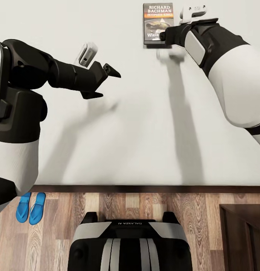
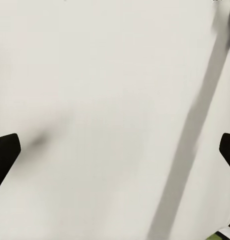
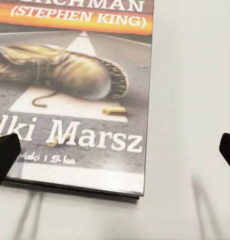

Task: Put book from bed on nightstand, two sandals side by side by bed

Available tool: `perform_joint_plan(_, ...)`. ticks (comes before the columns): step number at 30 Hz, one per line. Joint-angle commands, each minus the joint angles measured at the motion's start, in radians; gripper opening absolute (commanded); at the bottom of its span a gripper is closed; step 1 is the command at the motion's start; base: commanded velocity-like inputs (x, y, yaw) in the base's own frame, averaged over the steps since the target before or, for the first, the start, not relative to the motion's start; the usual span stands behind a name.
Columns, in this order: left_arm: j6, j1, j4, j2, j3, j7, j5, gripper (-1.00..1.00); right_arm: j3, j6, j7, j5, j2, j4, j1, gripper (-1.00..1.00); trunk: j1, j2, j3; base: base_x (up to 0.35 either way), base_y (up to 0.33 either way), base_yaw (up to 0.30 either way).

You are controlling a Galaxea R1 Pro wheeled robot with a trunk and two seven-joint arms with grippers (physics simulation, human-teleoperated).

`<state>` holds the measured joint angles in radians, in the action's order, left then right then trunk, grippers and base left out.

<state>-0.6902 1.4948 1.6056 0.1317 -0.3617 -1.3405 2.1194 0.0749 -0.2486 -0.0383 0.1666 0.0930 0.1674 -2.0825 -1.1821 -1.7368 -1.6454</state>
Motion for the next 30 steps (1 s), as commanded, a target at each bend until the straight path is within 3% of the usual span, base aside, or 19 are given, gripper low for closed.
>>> perform_joint_plan(1, -0.009, 0.001, 0.0, 0.001, 0.0, -0.006, 0.004, 1.0, 0.008, -0.006, -0.004, 0.01, 0.001, 0.007, -0.003, 1.0, 0.0, 0.0, 0.0, 0.069, 0.0, 0.0)
perform_joint_plan(14, -0.009, 0.001, 0.0, 0.001, 0.0, -0.006, 0.004, 1.0, 0.005, -0.057, -0.001, 0.009, 0.008, 0.161, -0.008, 1.0, 0.0, 0.0, 0.0, 0.111, 0.0, 0.0)
perform_joint_plan(20, -0.009, 0.001, 0.0, 0.001, 0.0, -0.006, 0.004, 1.0, 0.005, -0.161, -0.001, 0.01, 0.009, 0.263, -0.001, 1.0, 0.0, 0.0, 0.0, 0.021, 0.0, 0.0)
perform_joint_plan(30, -0.009, 0.001, 0.0, 0.001, 0.0, -0.007, 0.004, 1.0, 0.004, -0.196, -0.004, 0.01, 0.01, 0.303, 0.029, 1.0, 0.0, 0.0, 0.0, 0.171, 0.017, 0.0)
